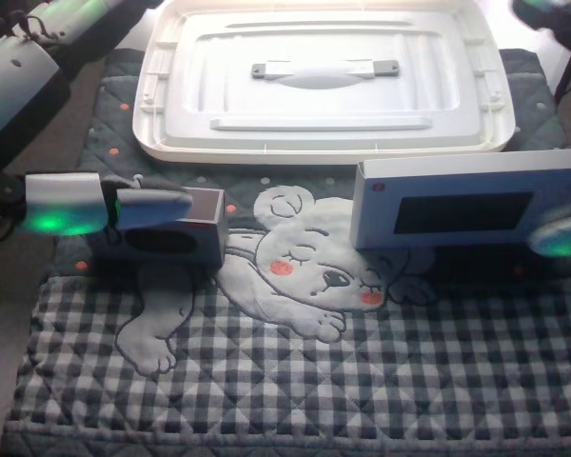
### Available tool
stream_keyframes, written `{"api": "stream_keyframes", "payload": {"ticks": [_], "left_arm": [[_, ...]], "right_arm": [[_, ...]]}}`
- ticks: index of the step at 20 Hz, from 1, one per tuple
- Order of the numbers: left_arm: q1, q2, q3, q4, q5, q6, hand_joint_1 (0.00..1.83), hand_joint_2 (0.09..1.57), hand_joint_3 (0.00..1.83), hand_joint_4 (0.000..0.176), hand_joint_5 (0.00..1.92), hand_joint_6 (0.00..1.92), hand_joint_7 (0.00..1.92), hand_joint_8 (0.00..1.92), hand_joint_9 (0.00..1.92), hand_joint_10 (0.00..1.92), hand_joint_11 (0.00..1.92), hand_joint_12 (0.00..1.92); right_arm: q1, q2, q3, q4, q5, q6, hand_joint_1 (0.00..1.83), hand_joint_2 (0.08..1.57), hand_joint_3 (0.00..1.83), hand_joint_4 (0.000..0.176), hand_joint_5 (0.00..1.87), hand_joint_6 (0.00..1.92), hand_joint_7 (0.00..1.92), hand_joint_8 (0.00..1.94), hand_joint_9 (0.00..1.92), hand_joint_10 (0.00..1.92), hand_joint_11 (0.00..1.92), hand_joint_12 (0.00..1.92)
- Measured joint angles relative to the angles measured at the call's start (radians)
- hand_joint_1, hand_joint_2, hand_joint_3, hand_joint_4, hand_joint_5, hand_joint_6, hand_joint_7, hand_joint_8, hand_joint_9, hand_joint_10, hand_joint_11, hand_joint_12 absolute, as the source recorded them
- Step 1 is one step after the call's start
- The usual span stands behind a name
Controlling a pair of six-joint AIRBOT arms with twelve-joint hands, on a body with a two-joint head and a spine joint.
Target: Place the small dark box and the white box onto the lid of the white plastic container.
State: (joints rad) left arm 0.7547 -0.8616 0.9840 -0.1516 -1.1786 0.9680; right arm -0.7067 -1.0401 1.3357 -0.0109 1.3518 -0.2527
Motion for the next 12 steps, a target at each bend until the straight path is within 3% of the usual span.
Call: {"api": "stream_keyframes", "payload": {"ticks": [3,4,6,10,11,12], "left_arm": [[0.040,0.020,-0.021,0.002,-0.023,0.000,0.75,0.88,0.03,0.097,0.00,0.00,0.00,0.00,0.00,0.00,0.00,0.00],[0.041,0.019,-0.020,-0.006,-0.022,0.000,0.75,0.88,0.03,0.097,0.00,0.00,0.00,0.00,0.00,0.00,0.00,0.00],[0.041,0.019,-0.020,-0.021,-0.023,0.000,0.75,0.88,0.03,0.097,0.00,0.00,0.00,0.00,0.00,0.00,0.00,0.00],[0.040,0.013,-0.012,0.007,0.001,-0.001,0.75,0.88,0.02,0.097,0.00,0.00,0.00,0.00,0.00,0.00,0.00,0.00],[0.037,0.004,-0.005,0.004,0.019,0.000,0.75,0.88,0.02,0.097,0.00,0.00,0.00,0.00,0.00,0.00,0.00,0.00],[0.028,-0.010,0.014,0.001,0.053,0.000,0.75,0.88,0.02,0.097,0.00,0.00,0.00,0.00,0.00,0.00,0.00,0.00]], "right_arm": [[0.068,-0.037,0.014,-0.066,-0.040,0.000,0.69,0.63,0.01,0.116,0.11,0.01,0.09,0.01,0.03,0.00,0.02,0.01],[0.067,-0.041,0.014,-0.080,-0.055,0.001,0.67,0.64,0.01,0.107,0.12,0.01,0.09,0.00,0.02,0.00,0.02,0.01],[0.066,-0.045,0.014,-0.096,-0.075,0.001,0.66,0.66,0.01,0.129,0.11,0.00,0.08,0.00,0.01,0.00,0.03,0.01],[0.067,-0.046,0.027,-0.084,-0.091,0.000,0.65,0.69,0.01,0.155,0.13,0.01,0.08,0.00,0.00,0.00,0.01,0.01],[0.067,-0.048,0.029,-0.085,-0.101,0.000,0.70,0.66,0.00,0.172,0.15,0.02,0.08,0.00,0.00,0.00,0.00,0.00],[0.067,-0.051,0.030,-0.090,-0.114,0.000,0.72,0.64,0.00,0.167,0.16,0.02,0.08,0.00,0.00,0.00,0.00,0.00]]}}
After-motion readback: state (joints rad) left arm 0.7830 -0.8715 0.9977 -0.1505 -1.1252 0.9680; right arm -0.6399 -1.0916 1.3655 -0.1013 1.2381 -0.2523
